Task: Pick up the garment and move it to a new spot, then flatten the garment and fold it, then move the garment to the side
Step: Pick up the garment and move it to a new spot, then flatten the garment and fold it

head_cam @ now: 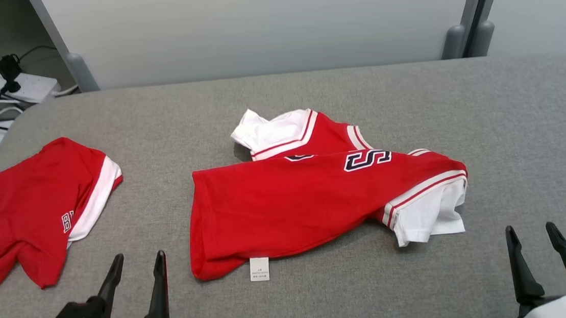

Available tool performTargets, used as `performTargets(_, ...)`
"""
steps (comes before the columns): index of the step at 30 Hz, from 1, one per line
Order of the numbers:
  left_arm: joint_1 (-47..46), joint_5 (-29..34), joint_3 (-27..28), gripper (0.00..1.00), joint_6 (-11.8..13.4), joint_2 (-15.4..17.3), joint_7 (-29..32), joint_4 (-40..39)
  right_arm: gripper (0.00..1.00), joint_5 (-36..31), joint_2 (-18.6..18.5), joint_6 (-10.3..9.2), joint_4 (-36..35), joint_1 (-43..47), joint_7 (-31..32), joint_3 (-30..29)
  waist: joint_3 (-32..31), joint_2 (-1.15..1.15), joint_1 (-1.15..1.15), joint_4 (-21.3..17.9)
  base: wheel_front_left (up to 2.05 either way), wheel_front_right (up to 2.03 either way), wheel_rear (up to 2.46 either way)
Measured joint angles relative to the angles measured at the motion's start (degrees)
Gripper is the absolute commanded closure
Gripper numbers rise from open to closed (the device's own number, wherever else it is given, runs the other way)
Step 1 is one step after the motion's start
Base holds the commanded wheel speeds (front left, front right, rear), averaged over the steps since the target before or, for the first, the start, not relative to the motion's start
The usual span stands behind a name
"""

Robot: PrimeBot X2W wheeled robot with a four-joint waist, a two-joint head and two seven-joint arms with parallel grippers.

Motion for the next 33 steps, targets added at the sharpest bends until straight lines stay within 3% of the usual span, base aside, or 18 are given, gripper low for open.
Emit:
performTargets(25, 2.5, -0.4, -1.0, 0.0, -0.1, 0.9, 0.2, 0.3, 0.0, -0.5, 1.4, 0.0, -1.8, 3.2, 0.0, -0.5, -0.7, 0.0, 0.0, -0.1, 0.0, 0.0, 0.0)
performTargets(33, -3.0, -1.5, -4.6, 0.0, -4.7, -1.9, 4.0, 3.5, 0.0, -0.5, 1.5, 0.0, -2.4, 0.6, 0.0, 0.6, 2.2, 0.0, 0.0, -0.4, 0.0, 0.0, 0.0)
